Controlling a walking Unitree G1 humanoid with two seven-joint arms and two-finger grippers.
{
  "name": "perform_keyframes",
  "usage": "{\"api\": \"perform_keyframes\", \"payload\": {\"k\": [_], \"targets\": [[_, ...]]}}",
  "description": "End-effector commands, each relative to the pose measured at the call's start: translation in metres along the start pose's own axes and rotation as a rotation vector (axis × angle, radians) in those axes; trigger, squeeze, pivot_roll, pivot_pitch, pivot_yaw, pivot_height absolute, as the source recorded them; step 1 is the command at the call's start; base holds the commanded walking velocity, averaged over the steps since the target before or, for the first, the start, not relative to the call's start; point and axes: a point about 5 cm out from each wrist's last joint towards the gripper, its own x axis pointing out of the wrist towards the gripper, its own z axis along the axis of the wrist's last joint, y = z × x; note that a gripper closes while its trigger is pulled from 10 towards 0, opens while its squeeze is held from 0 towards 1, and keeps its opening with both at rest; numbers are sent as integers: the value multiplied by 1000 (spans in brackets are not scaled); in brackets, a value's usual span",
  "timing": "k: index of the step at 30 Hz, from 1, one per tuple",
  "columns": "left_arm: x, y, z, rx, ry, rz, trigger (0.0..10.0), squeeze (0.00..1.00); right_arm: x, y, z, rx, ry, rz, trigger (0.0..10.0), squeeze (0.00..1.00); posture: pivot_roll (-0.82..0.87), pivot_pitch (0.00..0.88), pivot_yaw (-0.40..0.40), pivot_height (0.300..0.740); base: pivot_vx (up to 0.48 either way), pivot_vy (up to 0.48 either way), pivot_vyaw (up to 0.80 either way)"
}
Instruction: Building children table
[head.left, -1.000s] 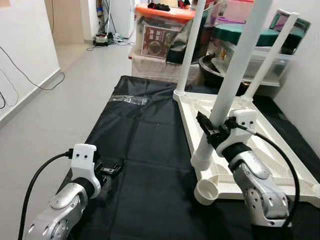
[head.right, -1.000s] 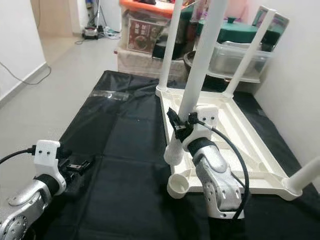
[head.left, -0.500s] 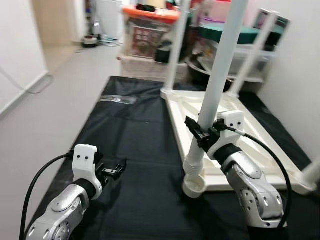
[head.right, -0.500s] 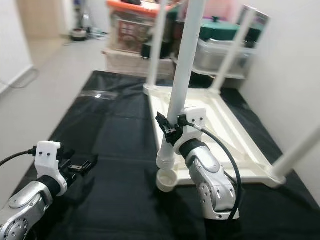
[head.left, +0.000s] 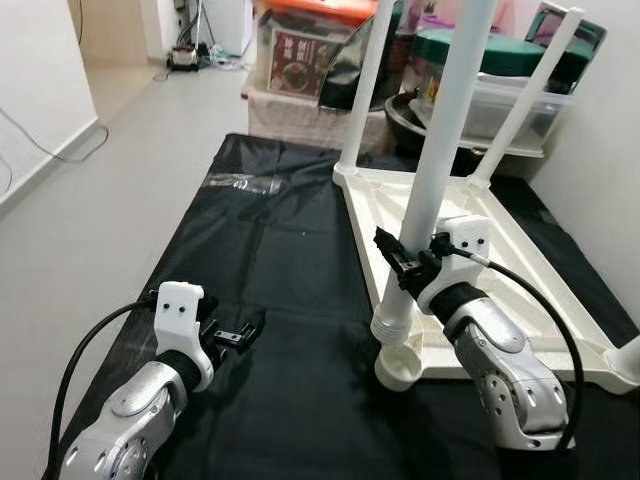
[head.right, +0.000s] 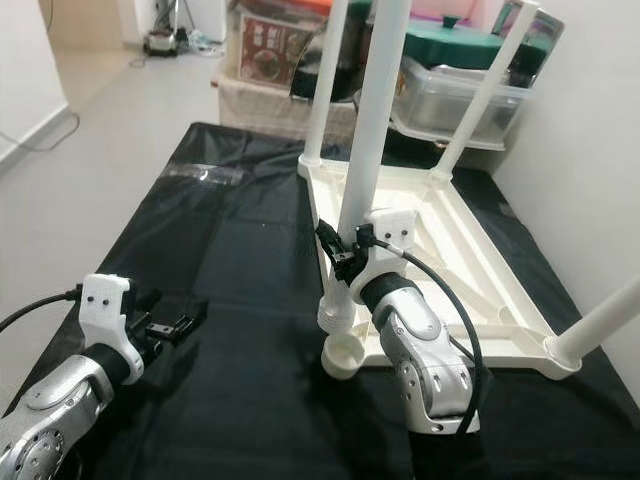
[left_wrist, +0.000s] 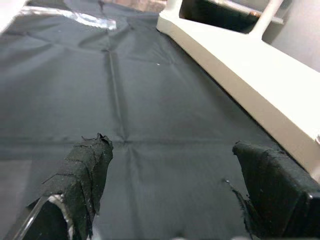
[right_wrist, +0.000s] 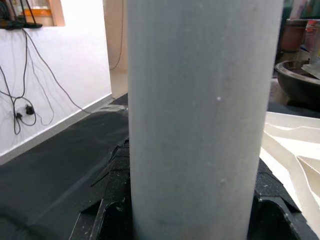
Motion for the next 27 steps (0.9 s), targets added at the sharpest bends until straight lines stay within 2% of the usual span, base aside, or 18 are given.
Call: {"api": "perform_keyframes", "payload": {"k": [1,4,11,15,20,27], "targets": [[0,-1,0,-7,-7,6,10000,0,1,-2,1,-2,-2,-12,10000,0,62,0,-141,740,0,0,0],[-1,0,0,-11,-9,9,10000,0,2,-4,0,3,12,-26,10000,0,63,0,-143,740,0,0,0],[-2,1,-1,-31,-19,16,10000,0,2,-11,-3,4,29,-79,10000,0,62,0,-142,740,0,242,-743],[-1,2,0,-31,-14,26,10000,0,3,-12,-3,-11,40,-80,10000,0,62,0,-142,740,0,0,0],[0,3,0,-23,-14,30,10000,0,4,-11,-3,10,36,-69,10000,0,63,0,-143,740,0,0,-800],[0,2,0,-20,-12,29,10000,0,6,-10,-2,-22,32,-64,10000,0,68,0,-142,740,0,0,0]]}}
